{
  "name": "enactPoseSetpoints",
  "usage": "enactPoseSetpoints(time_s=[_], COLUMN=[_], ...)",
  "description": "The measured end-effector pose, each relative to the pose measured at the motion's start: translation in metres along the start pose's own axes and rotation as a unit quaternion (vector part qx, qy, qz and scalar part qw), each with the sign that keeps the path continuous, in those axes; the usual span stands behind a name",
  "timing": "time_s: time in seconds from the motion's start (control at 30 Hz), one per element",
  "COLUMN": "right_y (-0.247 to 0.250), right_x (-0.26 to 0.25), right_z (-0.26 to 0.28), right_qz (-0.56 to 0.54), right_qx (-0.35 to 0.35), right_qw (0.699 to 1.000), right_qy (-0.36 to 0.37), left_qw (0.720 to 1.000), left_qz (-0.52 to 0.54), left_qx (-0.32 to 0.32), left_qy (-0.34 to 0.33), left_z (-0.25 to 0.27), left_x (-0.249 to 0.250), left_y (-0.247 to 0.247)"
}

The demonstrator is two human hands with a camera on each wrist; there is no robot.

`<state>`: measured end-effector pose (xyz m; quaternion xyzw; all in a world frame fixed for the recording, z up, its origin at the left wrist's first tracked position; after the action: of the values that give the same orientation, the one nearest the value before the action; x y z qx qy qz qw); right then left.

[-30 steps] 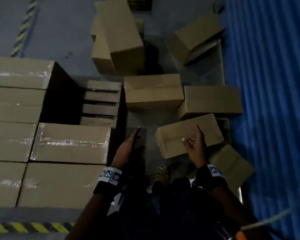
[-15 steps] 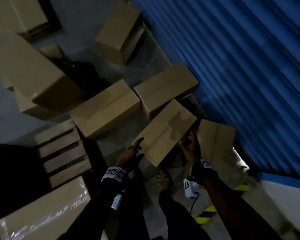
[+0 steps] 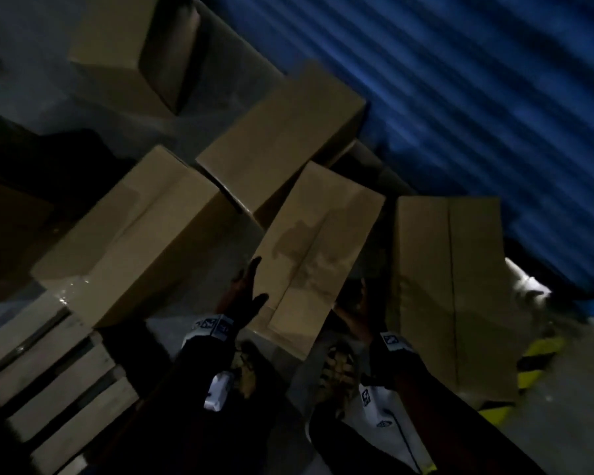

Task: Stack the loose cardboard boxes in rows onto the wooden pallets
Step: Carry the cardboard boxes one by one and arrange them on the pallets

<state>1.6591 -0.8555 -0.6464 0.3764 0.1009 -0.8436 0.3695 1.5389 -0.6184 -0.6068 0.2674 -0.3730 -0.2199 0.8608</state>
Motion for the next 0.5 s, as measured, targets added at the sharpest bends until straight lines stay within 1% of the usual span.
enactPoseSetpoints(time_s=[0.03,0.07,0.1,0.17,0.2,0.3,0.33,0.37,0.47,0.5], right_y=[0.0,0.001,0.0,-0.002,0.001,0.005,0.007,0.009,0.013,0.013], right_x=[0.041,0.067,0.09,0.086,0.109,0.091,0.083,0.072,0.052,0.052], right_z=[-0.022,-0.04,-0.052,-0.052,-0.065,-0.07,-0.074,-0.078,-0.105,-0.116], right_qz=[0.016,0.031,0.046,0.066,0.079,0.129,0.126,0.133,0.164,0.171], right_qx=[-0.004,-0.011,-0.034,-0.046,-0.046,-0.032,-0.031,-0.028,-0.007,-0.009], right_qw=[1.0,0.999,0.998,0.995,0.994,0.989,0.989,0.989,0.981,0.981], right_qy=[-0.004,0.008,0.027,0.053,0.055,0.064,0.066,0.059,0.099,0.087], left_qw=[1.0,0.999,0.999,0.999,0.999,0.997,0.997,0.996,0.998,0.998], left_qz=[-0.02,-0.029,-0.03,-0.021,-0.023,-0.022,-0.026,-0.031,-0.013,-0.007], left_qx=[-0.003,-0.006,-0.019,-0.022,-0.016,-0.001,0.005,0.004,0.002,0.0], left_qy=[0.009,0.01,0.014,0.025,0.033,0.07,0.078,0.079,0.064,0.06], left_z=[-0.016,-0.032,-0.047,-0.072,-0.084,-0.111,-0.118,-0.127,-0.148,-0.152], left_x=[-0.006,-0.011,-0.018,-0.03,-0.038,-0.052,-0.055,-0.055,-0.06,-0.059], left_y=[-0.013,-0.02,-0.031,-0.039,-0.046,-0.051,-0.052,-0.052,-0.055,-0.056])
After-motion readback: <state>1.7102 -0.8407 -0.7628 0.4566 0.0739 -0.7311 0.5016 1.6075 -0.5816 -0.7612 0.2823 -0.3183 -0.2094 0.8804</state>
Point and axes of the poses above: each hand's wrist, its own z-axis away from the middle knuckle, its own y-axis out of the back of the hand, x = y × z, the point moved 4 cm from there along -z, towards the middle knuckle, and after that the axes turned 12 degrees about -x, right-handed, at the moved point
